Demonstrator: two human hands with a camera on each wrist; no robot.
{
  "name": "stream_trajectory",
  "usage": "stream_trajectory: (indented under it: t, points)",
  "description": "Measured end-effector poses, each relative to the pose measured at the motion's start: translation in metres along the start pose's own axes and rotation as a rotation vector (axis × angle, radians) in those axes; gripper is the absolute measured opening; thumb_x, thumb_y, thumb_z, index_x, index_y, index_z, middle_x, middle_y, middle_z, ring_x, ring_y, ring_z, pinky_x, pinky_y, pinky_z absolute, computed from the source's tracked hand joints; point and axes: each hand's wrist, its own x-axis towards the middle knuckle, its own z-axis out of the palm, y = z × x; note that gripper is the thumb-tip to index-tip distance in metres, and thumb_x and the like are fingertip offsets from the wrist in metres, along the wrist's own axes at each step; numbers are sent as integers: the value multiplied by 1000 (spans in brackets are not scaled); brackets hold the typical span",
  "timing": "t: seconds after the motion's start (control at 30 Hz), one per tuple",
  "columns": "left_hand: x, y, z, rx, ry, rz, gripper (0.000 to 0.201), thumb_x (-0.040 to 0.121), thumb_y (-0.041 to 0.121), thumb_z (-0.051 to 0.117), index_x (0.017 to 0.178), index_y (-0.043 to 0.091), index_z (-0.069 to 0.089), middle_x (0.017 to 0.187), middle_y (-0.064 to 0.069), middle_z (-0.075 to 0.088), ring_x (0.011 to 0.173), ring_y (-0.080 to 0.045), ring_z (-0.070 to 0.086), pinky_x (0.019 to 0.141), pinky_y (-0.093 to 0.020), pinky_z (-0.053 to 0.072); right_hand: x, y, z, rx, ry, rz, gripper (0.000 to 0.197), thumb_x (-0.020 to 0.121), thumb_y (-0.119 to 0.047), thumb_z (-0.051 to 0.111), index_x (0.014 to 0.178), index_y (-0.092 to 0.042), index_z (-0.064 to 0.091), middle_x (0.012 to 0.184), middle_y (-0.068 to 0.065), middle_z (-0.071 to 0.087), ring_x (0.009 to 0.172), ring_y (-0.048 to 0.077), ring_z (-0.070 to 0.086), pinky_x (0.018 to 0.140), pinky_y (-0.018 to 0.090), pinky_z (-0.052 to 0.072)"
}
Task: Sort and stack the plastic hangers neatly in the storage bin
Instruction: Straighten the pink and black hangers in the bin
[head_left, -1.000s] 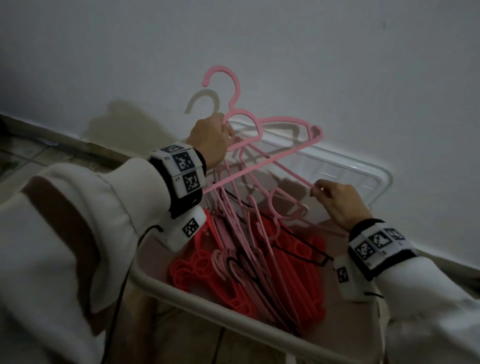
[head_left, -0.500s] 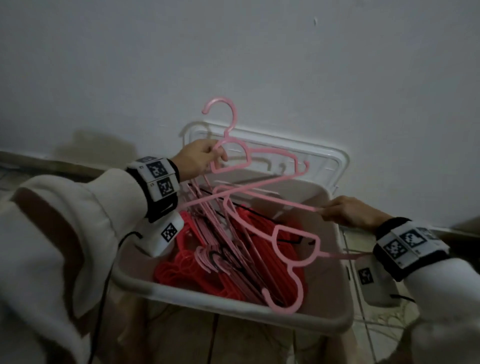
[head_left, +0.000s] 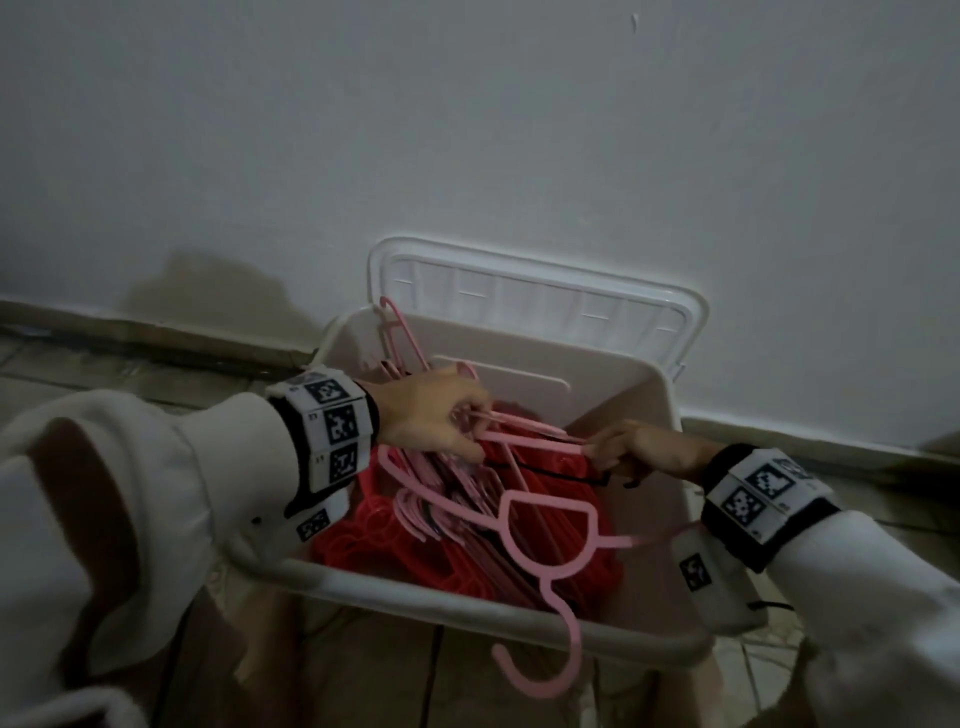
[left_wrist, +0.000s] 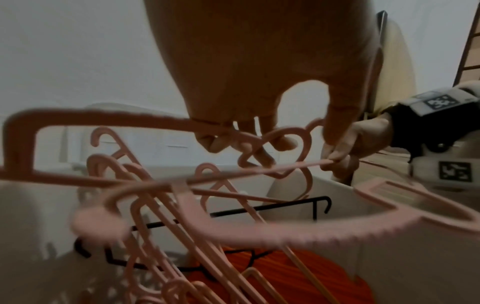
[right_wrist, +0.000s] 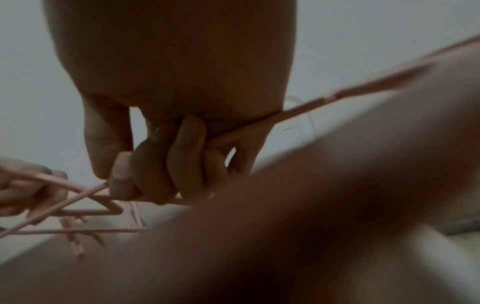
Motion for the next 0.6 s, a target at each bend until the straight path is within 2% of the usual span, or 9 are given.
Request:
stream_trajectory:
  t: [0.1,0.17,0.23,0.37,0.43,0.5,0.53,0.57,0.6]
  points:
    - [-4,-3,-4,3,-83,-19,43,64,46,80,96,25,60,101,9,44,99,-6,38,87,-24,37,4,4,-2,34,-73,-20,37,92,-2,47,57,-12,39,32,-11,30,28,1,24,36,11,23]
    - [-4,-6,-1,128,-140,-2,70,59,48,82,120,24,55,121,7,38,113,-8,29,99,-26,32,8,8,-2,90,-103,-39,37,89,-8,51,56,-13,36,34,-11,28,29,0,20,34,10,18]
    - [-1,-10,5,278,-131,29,92,55,51,83,134,22,44,130,3,33,118,-14,27,105,-33,33,13,10,-2,103,-104,-48,37,87,-11,53,55,-15,36,37,-11,29,31,1,20,35,13,16]
    - [0,-17,10,401,24,130,68,61,39,81,121,19,55,129,1,36,114,-15,31,96,-28,33,20,11,-4,122,-119,-44,37,84,-17,53,50,-15,37,36,-11,27,30,1,19,35,13,14]
    - [-2,-22,12,355,107,177,52,61,35,79,107,21,62,128,3,37,117,-13,31,87,-18,28,22,8,-5,108,-109,-42,38,89,-18,51,55,-14,34,36,-12,27,31,1,19,34,12,16]
    - [-3,-26,13,305,168,174,36,66,33,75,99,21,66,124,6,40,114,-9,34,83,-16,26,23,8,-6,-5,-81,-42,39,96,-16,43,58,-12,39,44,-7,35,38,5,30,40,14,25]
    - [-3,-28,12,270,180,150,31,71,32,72,99,19,67,119,5,44,109,-8,37,85,-17,29,25,9,-6,-105,-62,-46,36,98,-18,42,63,-12,49,53,-3,46,48,10,42,48,16,35]
    - [-2,-29,9,222,186,132,27,77,30,68,100,14,67,112,3,48,102,-7,39,86,-19,33,23,7,-7,-232,-48,-29,30,98,-22,42,77,-11,61,72,3,59,67,15,54,65,20,44]
    - [-3,-28,6,172,170,108,25,83,28,63,98,9,67,103,1,50,93,-5,40,82,-20,33,22,8,-9,-343,-45,-24,27,98,-24,42,100,-9,64,99,8,64,93,21,58,86,26,45]
